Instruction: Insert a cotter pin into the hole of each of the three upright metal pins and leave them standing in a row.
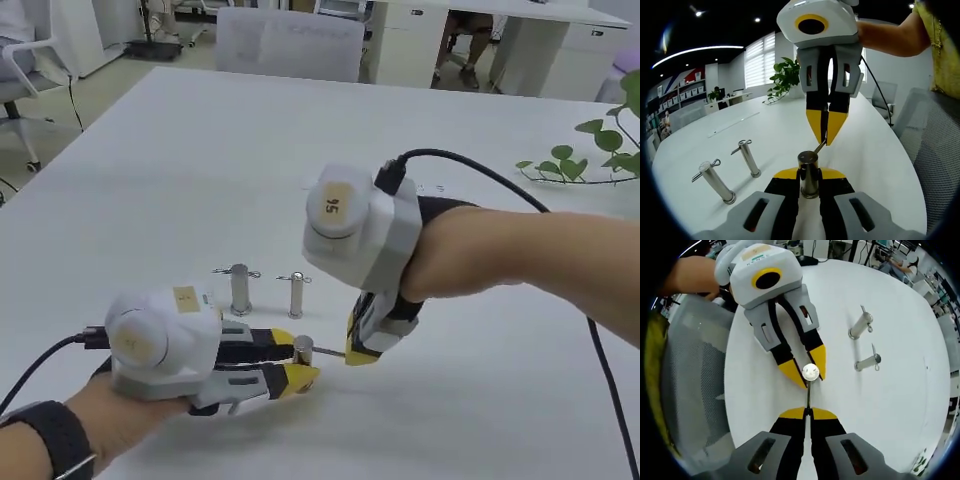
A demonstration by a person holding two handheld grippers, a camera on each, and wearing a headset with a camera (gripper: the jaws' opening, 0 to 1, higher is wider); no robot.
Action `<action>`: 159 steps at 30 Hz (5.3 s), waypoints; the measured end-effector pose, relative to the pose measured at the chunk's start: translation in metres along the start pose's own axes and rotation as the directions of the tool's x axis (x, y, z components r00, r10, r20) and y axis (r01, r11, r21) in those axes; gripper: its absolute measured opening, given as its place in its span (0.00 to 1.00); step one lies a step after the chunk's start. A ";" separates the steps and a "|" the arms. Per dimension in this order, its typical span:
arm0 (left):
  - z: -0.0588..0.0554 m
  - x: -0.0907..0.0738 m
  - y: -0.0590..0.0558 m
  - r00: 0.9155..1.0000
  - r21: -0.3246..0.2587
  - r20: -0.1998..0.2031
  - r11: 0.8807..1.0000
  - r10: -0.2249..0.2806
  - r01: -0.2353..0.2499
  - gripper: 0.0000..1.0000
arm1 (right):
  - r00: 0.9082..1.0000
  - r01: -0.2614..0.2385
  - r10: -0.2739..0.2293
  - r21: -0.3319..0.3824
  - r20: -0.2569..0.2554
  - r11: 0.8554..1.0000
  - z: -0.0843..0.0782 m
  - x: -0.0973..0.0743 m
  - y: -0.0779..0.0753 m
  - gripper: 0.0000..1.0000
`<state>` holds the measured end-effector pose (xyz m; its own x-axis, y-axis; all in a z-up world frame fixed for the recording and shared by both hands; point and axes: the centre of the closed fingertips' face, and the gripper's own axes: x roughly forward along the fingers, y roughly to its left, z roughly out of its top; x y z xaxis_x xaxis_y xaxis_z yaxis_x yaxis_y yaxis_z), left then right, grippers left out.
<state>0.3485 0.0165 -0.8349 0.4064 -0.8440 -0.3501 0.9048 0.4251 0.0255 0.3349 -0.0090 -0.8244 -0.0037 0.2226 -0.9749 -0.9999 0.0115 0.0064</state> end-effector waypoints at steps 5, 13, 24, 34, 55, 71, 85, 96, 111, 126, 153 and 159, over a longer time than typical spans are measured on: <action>0.000 -0.001 0.000 1.000 0.007 0.001 1.000 -0.001 0.001 0.12 | 1.000 0.006 -0.006 -0.013 -0.002 1.000 0.001 0.000 -0.002 0.03; -0.001 -0.003 -0.001 1.000 0.004 0.015 1.000 -0.014 0.014 0.12 | 1.000 0.004 -0.004 -0.042 -0.007 0.999 0.001 0.000 -0.003 0.03; 0.000 -0.004 -0.003 0.999 0.007 0.027 1.000 -0.020 0.020 0.12 | 1.000 -0.023 0.022 -0.095 -0.018 0.995 0.001 0.000 -0.002 0.03; 0.000 -0.005 -0.004 0.999 -0.001 0.028 1.000 -0.016 0.016 0.12 | 1.000 -0.016 0.014 -0.113 -0.015 0.993 0.002 0.000 -0.003 0.03; 0.000 -0.004 -0.004 0.999 0.018 0.025 1.000 -0.022 0.021 0.12 | 0.999 -0.043 0.041 -0.122 -0.018 0.992 0.005 -0.002 -0.001 0.03; 0.001 -0.003 -0.008 0.999 0.027 0.023 0.999 -0.029 0.028 0.12 | 0.999 -0.042 0.043 -0.154 0.000 0.987 0.018 0.001 0.001 0.03; 0.001 -0.003 -0.008 0.999 0.028 0.023 0.999 -0.029 0.029 0.12 | 0.999 -0.040 0.044 -0.176 0.017 0.984 0.026 0.002 0.002 0.03; 0.001 -0.001 -0.006 0.999 0.023 0.024 0.999 -0.031 0.030 0.12 | 0.999 -0.038 0.044 -0.177 0.027 0.983 0.026 0.003 0.001 0.03; 0.001 -0.001 -0.005 0.999 0.019 0.029 0.999 -0.031 0.030 0.12 | 0.997 -0.041 0.053 -0.196 0.057 0.980 0.031 0.003 0.004 0.14; -0.002 0.000 -0.005 1.000 0.009 0.020 1.000 -0.023 0.023 0.15 | 0.993 -0.024 0.044 -0.174 0.112 0.984 0.023 -0.003 0.008 0.19; 0.019 -0.055 0.001 0.994 -0.093 0.091 0.995 0.054 -0.045 0.37 | 0.970 0.011 0.019 -0.121 0.243 0.993 0.034 -0.014 0.006 0.20; 0.032 -0.076 -0.007 0.986 -0.123 0.139 0.990 0.092 -0.075 0.40 | 0.964 0.021 0.013 -0.125 0.267 0.992 0.039 -0.014 0.006 0.22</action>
<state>0.3157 0.0675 -0.7782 0.5020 -0.8384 -0.2123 0.8490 0.5245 -0.0636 0.3291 0.0257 -0.8026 -0.0134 0.4747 -0.8800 -0.9934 -0.1062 -0.0422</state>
